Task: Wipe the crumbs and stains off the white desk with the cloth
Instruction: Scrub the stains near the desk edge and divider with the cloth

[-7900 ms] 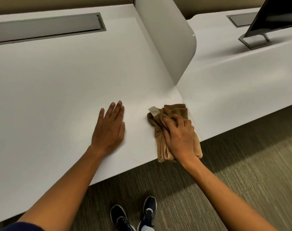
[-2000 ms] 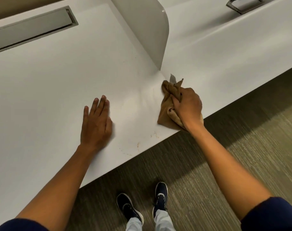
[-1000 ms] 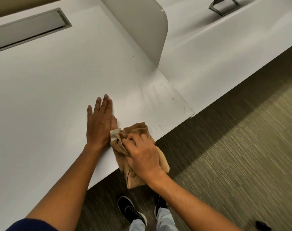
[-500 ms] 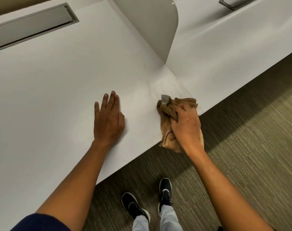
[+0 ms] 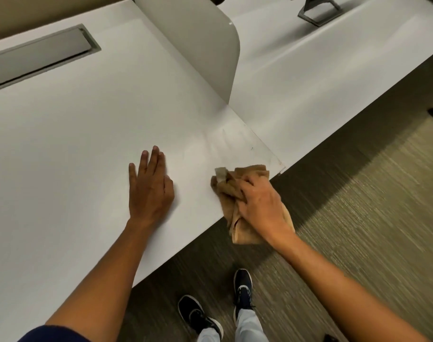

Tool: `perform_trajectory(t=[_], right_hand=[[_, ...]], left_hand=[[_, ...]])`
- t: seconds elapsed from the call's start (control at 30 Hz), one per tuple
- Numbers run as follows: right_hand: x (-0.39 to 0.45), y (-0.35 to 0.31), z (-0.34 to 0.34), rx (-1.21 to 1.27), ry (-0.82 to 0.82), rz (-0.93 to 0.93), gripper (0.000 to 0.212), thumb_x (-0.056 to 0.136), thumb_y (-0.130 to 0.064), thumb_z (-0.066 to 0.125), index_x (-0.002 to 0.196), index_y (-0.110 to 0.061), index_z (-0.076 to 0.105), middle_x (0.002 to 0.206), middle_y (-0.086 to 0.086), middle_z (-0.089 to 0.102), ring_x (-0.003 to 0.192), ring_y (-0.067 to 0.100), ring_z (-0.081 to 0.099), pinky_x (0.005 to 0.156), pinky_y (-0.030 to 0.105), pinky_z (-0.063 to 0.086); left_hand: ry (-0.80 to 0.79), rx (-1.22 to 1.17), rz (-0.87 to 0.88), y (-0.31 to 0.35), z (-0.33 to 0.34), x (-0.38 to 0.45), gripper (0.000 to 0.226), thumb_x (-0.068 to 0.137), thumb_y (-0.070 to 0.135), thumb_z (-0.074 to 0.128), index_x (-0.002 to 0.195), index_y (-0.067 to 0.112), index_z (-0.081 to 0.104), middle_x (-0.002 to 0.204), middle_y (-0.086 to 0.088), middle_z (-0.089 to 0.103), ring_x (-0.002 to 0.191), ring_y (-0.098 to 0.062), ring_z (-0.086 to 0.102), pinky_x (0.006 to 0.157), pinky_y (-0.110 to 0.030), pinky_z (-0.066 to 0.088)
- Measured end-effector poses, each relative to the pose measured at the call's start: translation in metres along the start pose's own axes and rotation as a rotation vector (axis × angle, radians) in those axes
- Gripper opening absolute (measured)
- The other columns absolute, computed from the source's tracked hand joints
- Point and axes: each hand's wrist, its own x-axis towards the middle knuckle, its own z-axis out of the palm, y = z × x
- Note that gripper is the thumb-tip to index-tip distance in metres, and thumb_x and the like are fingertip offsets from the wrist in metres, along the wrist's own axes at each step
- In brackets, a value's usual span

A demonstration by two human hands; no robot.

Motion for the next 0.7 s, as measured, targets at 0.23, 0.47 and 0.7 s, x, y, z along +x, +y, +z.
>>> perform_trajectory(t=[0.23, 0.47, 0.7], right_hand=[[0.026, 0.008, -0.002, 0.035, 0.098, 0.234, 0.025, 0.090, -0.022, 0.064, 0.113, -0.013, 0.068, 0.117, 0.005, 0.060, 0.105, 0.027, 0.054, 0.085, 0.037, 0.048], [-0.045, -0.071, 0.030, 0.204, -0.071, -0.024, 0.035, 0.084, -0.028, 0.072, 0.118, -0.026, 0.067, 0.116, -0.006, 0.057, 0.101, 0.014, 0.051, 0.086, 0.031, 0.050], [-0.022, -0.024, 0.016, 0.071, 0.049, -0.005, 0.029, 0.088, -0.024, 0.065, 0.117, -0.019, 0.068, 0.121, 0.001, 0.058, 0.105, 0.021, 0.051, 0.084, 0.036, 0.050]], left_hand=[[0.013, 0.022, 0.009, -0.003, 0.005, 0.001, 0.066, 0.091, 0.022, 0.026, 0.155, 0.006, 0.029, 0.167, -0.007, 0.022, 0.155, -0.028, 0.016, 0.124, -0.057, 0.010], [-0.015, 0.027, 0.009, -0.007, 0.009, 0.002, 0.068, 0.093, 0.029, 0.022, 0.158, 0.010, 0.020, 0.169, -0.006, 0.013, 0.156, -0.026, 0.009, 0.125, -0.056, 0.005], [-0.023, 0.065, 0.018, -0.007, 0.008, 0.002, 0.068, 0.093, 0.030, 0.022, 0.157, 0.008, 0.022, 0.168, -0.008, 0.015, 0.156, -0.027, 0.011, 0.124, -0.057, 0.008]])
